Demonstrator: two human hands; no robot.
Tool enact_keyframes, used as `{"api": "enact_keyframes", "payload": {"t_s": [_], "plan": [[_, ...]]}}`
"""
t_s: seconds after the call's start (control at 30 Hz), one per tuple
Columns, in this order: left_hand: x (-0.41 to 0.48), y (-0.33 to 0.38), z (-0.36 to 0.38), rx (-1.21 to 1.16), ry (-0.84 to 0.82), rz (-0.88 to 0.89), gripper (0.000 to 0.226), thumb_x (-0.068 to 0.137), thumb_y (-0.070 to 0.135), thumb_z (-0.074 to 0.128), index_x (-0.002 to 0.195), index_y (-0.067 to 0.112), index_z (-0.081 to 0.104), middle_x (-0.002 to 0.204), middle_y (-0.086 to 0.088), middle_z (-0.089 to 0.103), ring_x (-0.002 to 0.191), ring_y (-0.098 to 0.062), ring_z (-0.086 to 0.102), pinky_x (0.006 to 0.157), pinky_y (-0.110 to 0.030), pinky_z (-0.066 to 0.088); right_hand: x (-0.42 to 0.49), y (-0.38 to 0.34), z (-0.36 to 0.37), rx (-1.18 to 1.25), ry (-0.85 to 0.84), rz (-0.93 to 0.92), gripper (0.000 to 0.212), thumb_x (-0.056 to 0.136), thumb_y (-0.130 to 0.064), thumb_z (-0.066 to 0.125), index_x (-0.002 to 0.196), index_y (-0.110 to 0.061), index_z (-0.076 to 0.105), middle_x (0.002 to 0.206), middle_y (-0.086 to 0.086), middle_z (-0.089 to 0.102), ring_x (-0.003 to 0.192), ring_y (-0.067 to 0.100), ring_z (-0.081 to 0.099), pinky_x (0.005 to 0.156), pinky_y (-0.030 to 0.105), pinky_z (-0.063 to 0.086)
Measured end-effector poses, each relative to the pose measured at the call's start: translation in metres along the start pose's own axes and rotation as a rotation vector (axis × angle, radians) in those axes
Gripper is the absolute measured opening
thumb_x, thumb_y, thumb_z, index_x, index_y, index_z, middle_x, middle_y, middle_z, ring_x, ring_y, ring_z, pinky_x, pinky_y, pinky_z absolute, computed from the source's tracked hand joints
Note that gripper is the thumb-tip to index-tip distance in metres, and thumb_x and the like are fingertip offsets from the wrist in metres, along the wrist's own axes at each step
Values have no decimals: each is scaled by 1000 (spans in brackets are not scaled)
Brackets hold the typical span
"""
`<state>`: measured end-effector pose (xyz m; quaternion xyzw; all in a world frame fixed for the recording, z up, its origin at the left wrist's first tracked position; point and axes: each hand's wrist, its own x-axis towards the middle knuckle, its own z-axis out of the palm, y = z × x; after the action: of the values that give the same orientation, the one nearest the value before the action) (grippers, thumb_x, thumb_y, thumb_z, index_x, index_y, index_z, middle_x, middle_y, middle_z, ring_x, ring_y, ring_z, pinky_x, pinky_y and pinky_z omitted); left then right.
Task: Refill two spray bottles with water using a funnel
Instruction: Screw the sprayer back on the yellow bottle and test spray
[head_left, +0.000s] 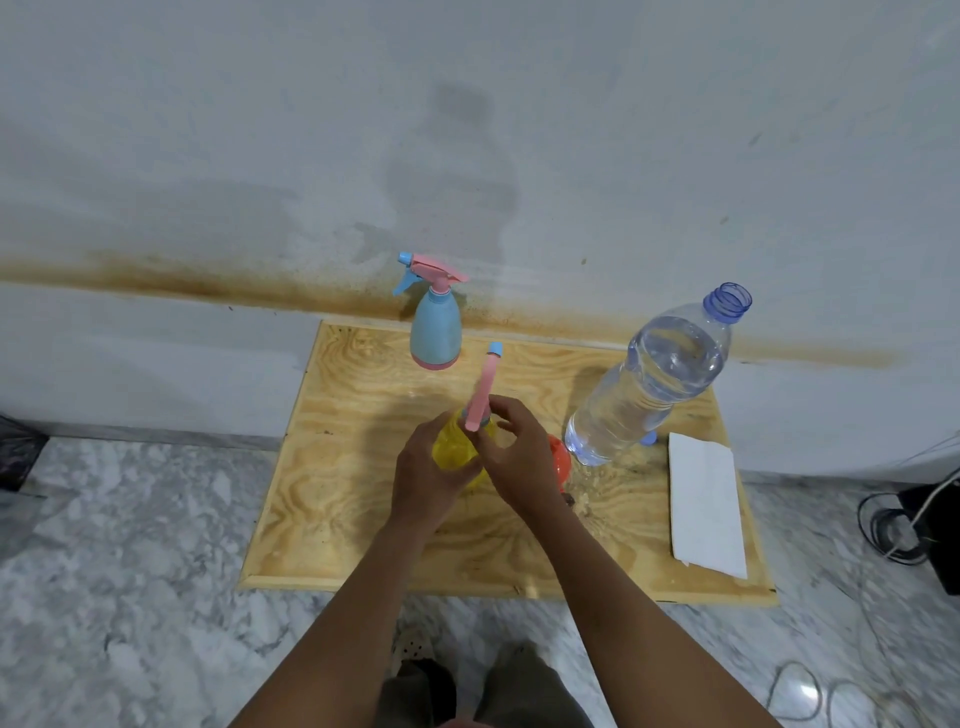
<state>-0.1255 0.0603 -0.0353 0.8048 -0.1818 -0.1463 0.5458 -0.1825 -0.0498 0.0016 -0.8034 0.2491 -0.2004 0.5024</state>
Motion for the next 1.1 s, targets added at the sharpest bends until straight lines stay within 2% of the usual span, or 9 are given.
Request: {"api": "enact_keyframes", "payload": {"t_s": [0.13,0.3,0.43,0.6,0.7,0.77,0.83,0.97,1.1], "plan": [[-2,-6,3,41,-5,25,65,71,32,85,130,23,58,119,7,66,109,-12,62,85,-29,52,-3,-3,8,81,52,131,38,79,-35,82,109,-22,62,103,-11,68,101,2,62,86,12,47],[-2,0,5,-13,-55,-14,71,74,21,84,136,29,51,116,12,65,104,-7,61,75,-12,44,-10,-3,1,45,-33,60,30,92,-27,69,121,-22,64,110,-15,70,106,-3,64,87,13,49],[-3,1,4,-36,-58,12,64,76,19,83,132,33,55,115,11,67,105,-8,63,79,-16,47,-12,-3,0,44,-16,70,28,94,-27,67,121,-21,67,108,-12,72,103,0,65,87,20,52],[-2,18,-2,-68,-48,70,69,71,13,83,123,44,51,105,26,62,101,9,61,81,-9,46,-12,-13,4,133,99,174,38,85,-37,75,119,-23,66,109,-11,71,105,3,64,91,27,52],[7,32,-6,-57,-44,135,69,64,42,77,128,28,58,108,17,63,99,8,58,85,-13,46,-6,-25,-1,245,41,162,56,88,-50,66,138,-25,56,133,-9,64,126,8,57,106,39,47],[14,38,-9,-25,-70,170,81,61,58,73,132,20,58,114,6,67,104,-9,63,87,-28,50,0,-33,-11,296,8,122,49,94,-43,61,139,-22,57,133,-6,65,128,12,57,108,43,46],[19,45,-14,-23,-99,211,80,63,58,75,132,19,59,114,4,68,104,-14,64,88,-33,51,6,-43,-18,287,52,69,34,95,-27,65,128,-17,65,120,-5,72,115,11,65,100,38,50],[19,64,-17,-100,-145,257,64,68,46,80,125,27,60,106,15,68,98,2,62,81,-17,47,10,-61,-21,442,222,91,27,82,-11,80,105,-18,67,97,-2,74,91,9,69,85,30,55],[21,75,-24,-107,-224,263,55,76,23,86,124,29,60,102,18,67,91,7,58,79,-10,43,11,-72,-40,511,3,97,27,94,-10,67,116,-25,67,112,-10,73,107,4,67,90,23,54]]}}
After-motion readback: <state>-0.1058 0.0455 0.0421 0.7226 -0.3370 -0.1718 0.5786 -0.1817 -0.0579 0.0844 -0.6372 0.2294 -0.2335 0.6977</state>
